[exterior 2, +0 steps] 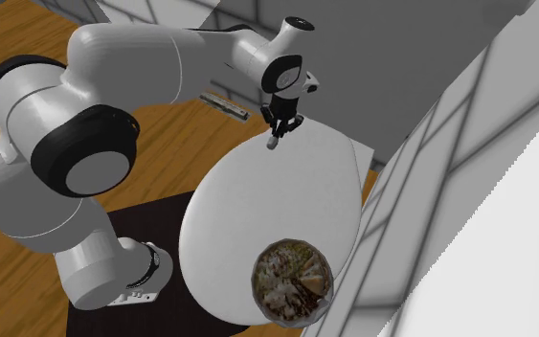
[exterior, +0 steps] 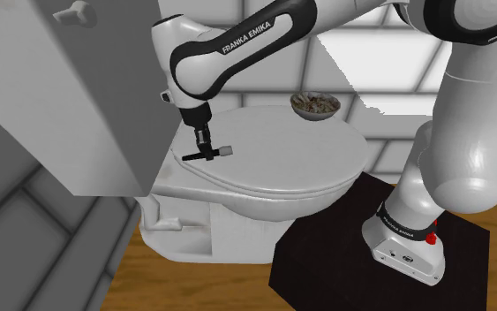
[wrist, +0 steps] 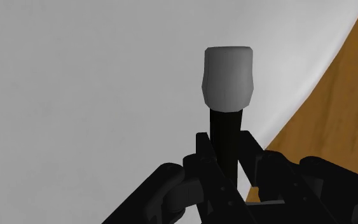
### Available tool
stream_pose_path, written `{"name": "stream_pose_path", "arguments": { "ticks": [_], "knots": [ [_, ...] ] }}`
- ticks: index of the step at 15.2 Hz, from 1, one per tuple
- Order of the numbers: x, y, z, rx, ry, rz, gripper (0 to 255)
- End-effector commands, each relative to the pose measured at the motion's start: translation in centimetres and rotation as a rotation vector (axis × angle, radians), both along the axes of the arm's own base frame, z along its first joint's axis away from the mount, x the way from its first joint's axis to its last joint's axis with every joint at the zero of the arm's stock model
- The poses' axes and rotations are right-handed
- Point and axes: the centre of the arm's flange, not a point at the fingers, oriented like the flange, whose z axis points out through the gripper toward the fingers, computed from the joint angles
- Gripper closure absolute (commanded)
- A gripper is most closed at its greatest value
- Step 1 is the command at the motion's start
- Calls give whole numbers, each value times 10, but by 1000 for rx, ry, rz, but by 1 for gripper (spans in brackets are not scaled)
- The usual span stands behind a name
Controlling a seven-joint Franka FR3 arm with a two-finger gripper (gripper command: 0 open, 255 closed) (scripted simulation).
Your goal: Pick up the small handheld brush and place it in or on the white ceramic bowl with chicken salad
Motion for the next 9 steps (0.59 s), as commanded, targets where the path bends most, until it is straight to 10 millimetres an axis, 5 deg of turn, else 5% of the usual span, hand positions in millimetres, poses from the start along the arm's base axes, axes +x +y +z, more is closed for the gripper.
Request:
{"name": "stream_pose_path", "arguments": {
  "ticks": [1,9],
  "knots": [
    [0,0,9,0,1,0,255],
    [0,0,52,0,1,0,255]
  ]
}}
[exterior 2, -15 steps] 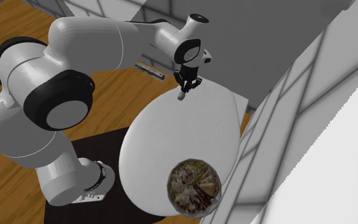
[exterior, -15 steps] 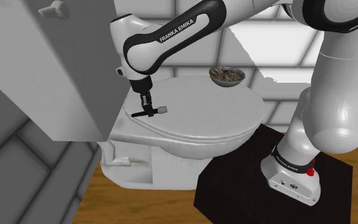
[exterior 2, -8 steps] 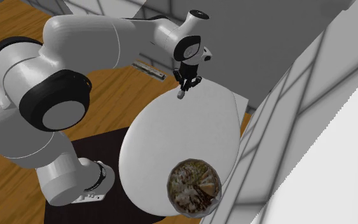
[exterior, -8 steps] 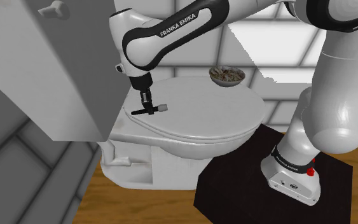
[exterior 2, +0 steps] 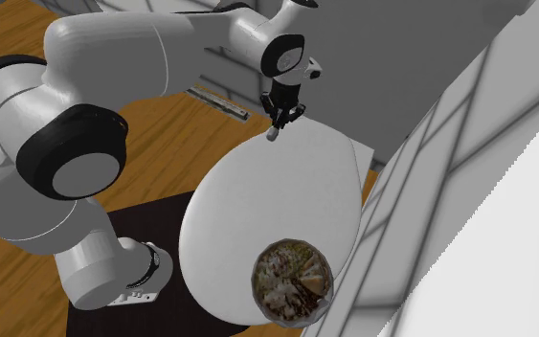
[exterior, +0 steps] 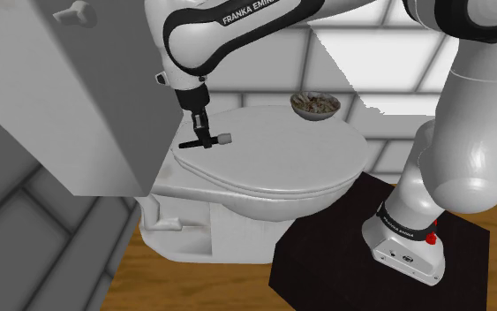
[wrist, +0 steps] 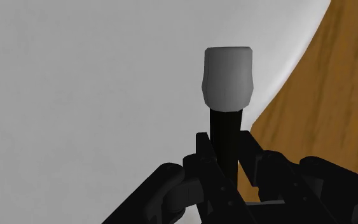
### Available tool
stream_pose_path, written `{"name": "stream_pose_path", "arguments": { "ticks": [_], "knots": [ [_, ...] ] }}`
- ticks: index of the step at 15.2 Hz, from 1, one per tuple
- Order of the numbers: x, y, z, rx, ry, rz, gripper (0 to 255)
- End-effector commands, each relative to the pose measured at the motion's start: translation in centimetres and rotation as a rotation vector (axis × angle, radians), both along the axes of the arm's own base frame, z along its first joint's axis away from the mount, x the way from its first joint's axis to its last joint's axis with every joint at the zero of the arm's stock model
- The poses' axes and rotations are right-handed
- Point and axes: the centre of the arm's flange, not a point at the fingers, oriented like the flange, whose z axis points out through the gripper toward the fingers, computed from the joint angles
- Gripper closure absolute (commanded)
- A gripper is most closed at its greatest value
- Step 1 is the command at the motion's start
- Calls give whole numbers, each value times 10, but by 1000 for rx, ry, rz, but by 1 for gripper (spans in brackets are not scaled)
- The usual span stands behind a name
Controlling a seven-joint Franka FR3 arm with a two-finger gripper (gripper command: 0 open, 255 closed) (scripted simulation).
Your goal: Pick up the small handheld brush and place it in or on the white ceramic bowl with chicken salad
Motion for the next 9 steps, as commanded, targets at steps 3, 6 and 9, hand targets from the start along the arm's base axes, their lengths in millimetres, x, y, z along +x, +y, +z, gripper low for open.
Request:
{"name": "stream_pose_path", "arguments": {
  "ticks": [3,6,9],
  "knots": [
    [0,0,21,0,0,0,255],
    [0,0,37,0,0,0,255],
    [0,0,53,0,0,0,255]
  ]
}}
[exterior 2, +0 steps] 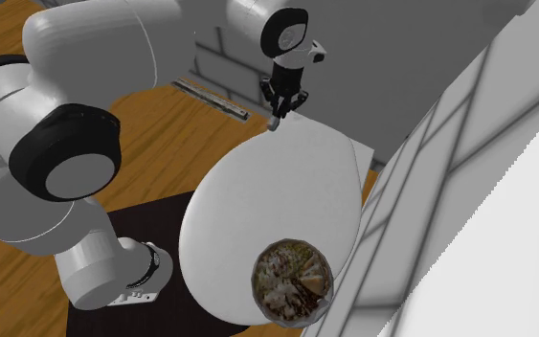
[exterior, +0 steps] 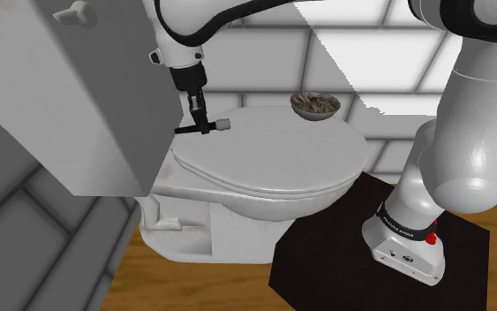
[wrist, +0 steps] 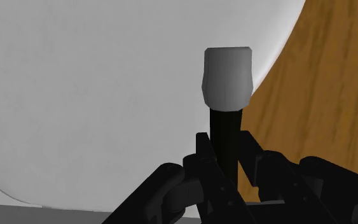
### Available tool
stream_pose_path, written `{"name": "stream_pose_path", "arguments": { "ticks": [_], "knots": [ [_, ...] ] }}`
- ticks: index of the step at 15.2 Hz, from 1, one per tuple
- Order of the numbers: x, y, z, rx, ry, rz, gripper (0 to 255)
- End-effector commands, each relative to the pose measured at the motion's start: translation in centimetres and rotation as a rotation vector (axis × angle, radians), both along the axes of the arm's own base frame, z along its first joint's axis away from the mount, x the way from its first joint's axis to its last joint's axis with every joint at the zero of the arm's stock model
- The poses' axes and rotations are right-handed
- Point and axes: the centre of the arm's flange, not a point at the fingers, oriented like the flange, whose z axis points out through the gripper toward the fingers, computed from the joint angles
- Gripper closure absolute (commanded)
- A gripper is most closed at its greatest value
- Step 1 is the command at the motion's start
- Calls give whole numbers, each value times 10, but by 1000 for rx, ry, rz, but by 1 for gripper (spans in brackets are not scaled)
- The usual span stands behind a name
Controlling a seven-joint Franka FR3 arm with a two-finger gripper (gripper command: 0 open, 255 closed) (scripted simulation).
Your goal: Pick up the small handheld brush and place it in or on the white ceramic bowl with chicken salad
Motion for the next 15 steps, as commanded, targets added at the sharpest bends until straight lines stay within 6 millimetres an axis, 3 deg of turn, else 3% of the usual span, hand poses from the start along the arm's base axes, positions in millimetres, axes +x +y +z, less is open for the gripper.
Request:
{"name": "stream_pose_path", "arguments": {
  "ticks": [1,9,15],
  "knots": [
    [-1,0,10,0,0,0,255],
    [-1,0,50,0,1,0,255],
    [-20,-77,51,0,0,0,255]
  ]
}}
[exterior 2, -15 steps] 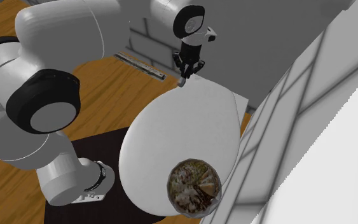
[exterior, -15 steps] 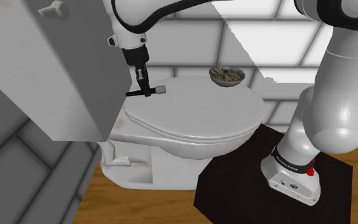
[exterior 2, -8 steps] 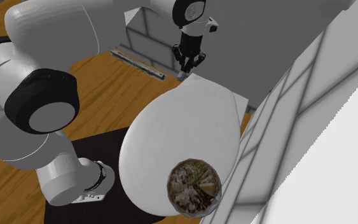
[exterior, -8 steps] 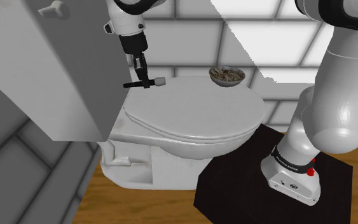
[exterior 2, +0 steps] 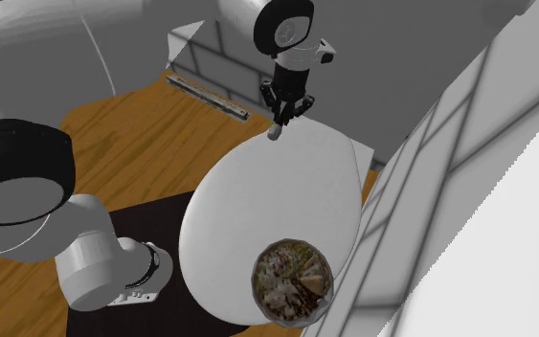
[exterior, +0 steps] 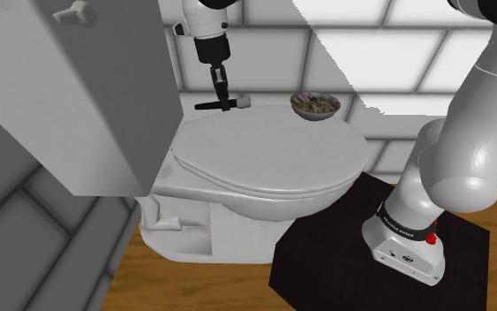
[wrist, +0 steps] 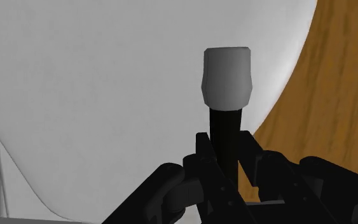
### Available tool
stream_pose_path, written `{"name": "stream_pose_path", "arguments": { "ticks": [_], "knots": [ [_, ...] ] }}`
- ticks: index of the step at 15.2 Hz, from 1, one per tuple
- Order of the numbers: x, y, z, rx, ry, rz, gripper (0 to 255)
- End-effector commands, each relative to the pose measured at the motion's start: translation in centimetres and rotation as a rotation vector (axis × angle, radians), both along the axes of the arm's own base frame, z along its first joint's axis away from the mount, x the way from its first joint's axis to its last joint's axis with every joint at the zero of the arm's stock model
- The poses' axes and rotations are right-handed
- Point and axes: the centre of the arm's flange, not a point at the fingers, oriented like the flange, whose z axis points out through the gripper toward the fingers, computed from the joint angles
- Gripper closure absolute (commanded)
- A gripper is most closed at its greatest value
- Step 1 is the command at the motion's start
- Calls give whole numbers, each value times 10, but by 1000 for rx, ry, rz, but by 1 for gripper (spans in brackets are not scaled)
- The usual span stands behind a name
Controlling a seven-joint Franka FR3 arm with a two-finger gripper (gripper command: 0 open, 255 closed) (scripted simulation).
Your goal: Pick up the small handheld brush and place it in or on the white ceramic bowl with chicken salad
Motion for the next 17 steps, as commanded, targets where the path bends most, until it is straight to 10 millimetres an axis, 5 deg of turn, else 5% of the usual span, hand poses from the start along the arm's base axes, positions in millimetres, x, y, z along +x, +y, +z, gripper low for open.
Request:
{"name": "stream_pose_path", "arguments": {
  "ticks": [1,17],
  "knots": [
    [-7,-25,3,1,0,1,255],
    [-58,-230,6,1,0,1,255]
  ]
}}
